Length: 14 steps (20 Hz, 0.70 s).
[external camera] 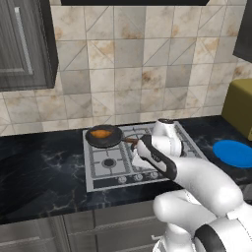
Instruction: Pick the croissant and place it on the pan. Then turn on the stove to warm the croissant.
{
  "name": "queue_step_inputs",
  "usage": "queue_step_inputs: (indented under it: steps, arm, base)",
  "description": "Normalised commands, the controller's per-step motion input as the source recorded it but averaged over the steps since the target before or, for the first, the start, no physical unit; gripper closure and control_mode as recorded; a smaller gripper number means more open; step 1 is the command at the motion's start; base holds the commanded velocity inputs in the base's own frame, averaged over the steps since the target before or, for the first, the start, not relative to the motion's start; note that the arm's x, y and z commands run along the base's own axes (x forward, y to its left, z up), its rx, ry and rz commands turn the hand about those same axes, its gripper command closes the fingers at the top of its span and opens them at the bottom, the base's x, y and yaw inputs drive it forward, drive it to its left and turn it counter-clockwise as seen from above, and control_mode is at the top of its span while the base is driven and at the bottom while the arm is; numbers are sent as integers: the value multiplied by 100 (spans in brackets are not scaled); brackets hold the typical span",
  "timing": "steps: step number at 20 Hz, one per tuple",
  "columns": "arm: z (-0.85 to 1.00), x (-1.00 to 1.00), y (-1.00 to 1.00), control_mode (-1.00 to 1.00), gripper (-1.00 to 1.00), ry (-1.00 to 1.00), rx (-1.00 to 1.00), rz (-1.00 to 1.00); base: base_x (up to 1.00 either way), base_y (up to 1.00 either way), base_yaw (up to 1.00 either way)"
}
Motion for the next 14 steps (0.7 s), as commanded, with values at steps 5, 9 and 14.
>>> queue_step_inputs:
  steps: [5, 9, 14]
  arm:
    - [-21, 27, 11, -100, -100, -2, 0, 16]
    - [0, 1, 37, -100, -100, -1, 0, 11]
    - [0, 1, 44, -100, -100, 0, 0, 12]
  base:
    - [0, 0, 0]
    - [0, 0, 0]
    - [0, 0, 0]
